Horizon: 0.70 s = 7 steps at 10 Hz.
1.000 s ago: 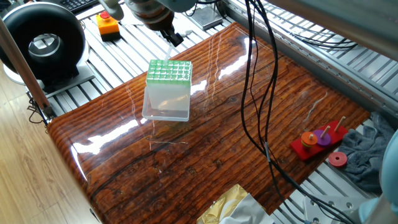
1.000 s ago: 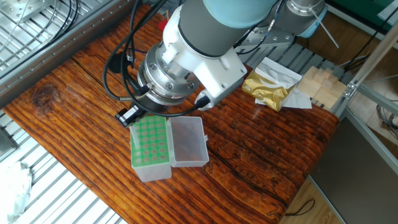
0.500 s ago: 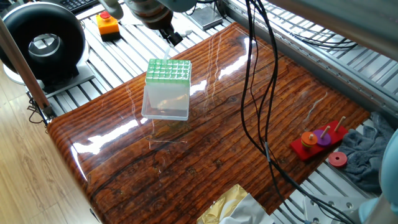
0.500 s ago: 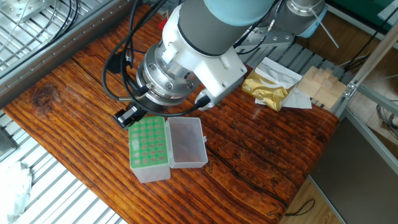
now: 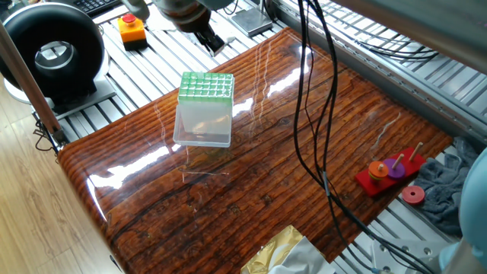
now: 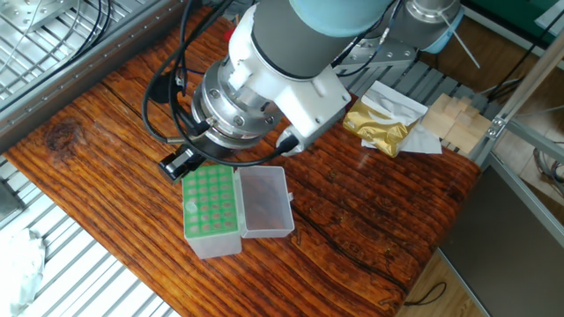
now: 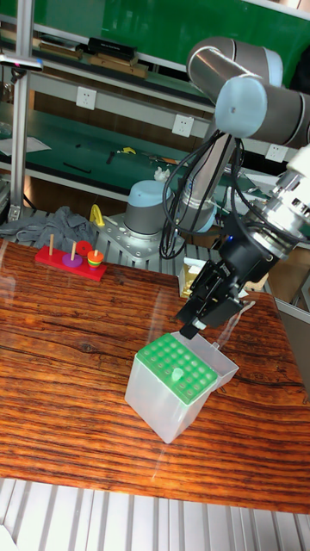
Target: Insert a large pipette tip into the holder for large pipette tips
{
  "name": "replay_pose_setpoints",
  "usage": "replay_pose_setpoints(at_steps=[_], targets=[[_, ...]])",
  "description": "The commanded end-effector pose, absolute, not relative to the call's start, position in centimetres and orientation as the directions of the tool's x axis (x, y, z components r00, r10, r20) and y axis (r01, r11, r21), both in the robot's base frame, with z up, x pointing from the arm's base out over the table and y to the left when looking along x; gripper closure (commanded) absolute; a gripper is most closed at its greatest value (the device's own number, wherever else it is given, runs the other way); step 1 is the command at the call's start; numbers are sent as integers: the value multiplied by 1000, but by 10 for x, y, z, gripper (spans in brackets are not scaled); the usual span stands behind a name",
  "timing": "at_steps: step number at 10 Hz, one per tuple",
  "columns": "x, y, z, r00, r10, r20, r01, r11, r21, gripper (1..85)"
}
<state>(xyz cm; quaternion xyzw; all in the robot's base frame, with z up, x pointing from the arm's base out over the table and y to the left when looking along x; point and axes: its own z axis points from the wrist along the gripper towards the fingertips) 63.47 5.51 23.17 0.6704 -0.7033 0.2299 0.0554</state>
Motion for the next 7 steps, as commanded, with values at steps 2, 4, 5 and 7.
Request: replay_pose_setpoints(at_steps=[2,4,5,7], targets=[[648,80,253,-169,-961,216,-965,117,-235,400],[655,112,265,-254,-965,68,-951,236,-199,427],[673,120,280,-252,-967,43,-943,236,-233,440],[698,156,313,-392,-911,-129,-881,412,-234,620]])
